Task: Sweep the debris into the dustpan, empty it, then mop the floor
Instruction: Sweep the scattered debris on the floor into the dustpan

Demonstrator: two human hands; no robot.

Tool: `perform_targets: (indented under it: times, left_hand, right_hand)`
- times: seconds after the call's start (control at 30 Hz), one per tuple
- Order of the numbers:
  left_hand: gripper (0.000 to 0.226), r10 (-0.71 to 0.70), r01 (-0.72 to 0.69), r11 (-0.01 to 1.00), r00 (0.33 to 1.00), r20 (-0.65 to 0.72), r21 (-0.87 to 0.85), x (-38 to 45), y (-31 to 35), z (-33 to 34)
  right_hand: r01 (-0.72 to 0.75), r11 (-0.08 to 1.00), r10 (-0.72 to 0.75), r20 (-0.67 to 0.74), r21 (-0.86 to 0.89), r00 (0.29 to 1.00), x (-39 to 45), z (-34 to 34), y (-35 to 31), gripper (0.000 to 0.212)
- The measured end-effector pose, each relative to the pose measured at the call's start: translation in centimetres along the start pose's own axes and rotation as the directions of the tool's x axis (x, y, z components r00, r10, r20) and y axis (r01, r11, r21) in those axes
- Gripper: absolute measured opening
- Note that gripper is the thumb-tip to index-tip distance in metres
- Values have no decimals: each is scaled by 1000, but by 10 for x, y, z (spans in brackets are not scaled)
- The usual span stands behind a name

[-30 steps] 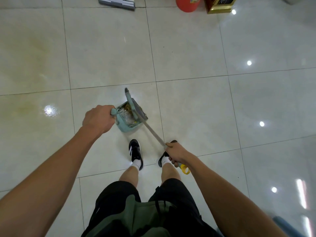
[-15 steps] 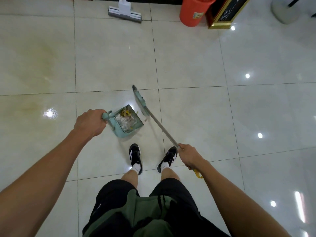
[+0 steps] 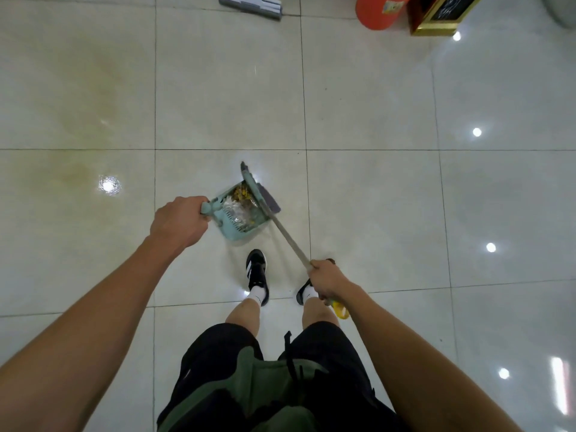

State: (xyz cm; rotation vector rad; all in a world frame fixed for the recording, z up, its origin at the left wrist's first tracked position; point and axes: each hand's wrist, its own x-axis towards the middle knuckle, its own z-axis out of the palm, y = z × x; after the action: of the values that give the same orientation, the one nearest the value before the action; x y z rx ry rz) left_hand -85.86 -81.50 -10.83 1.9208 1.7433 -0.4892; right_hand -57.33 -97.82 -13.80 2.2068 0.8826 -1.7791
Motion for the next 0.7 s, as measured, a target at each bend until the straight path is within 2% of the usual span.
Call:
perform_targets:
  times: [0.07, 0.2, 0.3, 0.47, 0.57, 0.7]
  left_hand:
    - [10, -9, 9, 1000, 1000, -3, 7, -4, -2, 2]
    - [10, -40, 40, 999, 999, -15, -9, -16, -5, 4]
    - [9, -58, 57, 998, 998, -24, -25, -30, -3, 9]
    - [27, -129, 123, 987, 990, -51, -103, -62, 11, 22]
    - [28, -198, 185, 973, 977, -85, -138, -82, 19, 30]
    - [27, -315, 289, 933, 944, -100, -215, -117, 26, 40]
  right_hand:
    - [-16, 986, 14, 14, 166, 1000, -10, -3, 8, 40]
    - [-37, 953, 45, -19, 300, 999, -22, -17, 20, 36]
    - [-15, 942, 35, -54, 336, 998, -29, -30, 22, 24]
    - [65, 948, -42, -80, 311, 996, -32, -50, 29, 20]
    - [90, 935, -69, -72, 342, 995, -28, -64, 35, 20]
    - [90, 878, -87, -28, 470, 996, -19, -76, 30, 18]
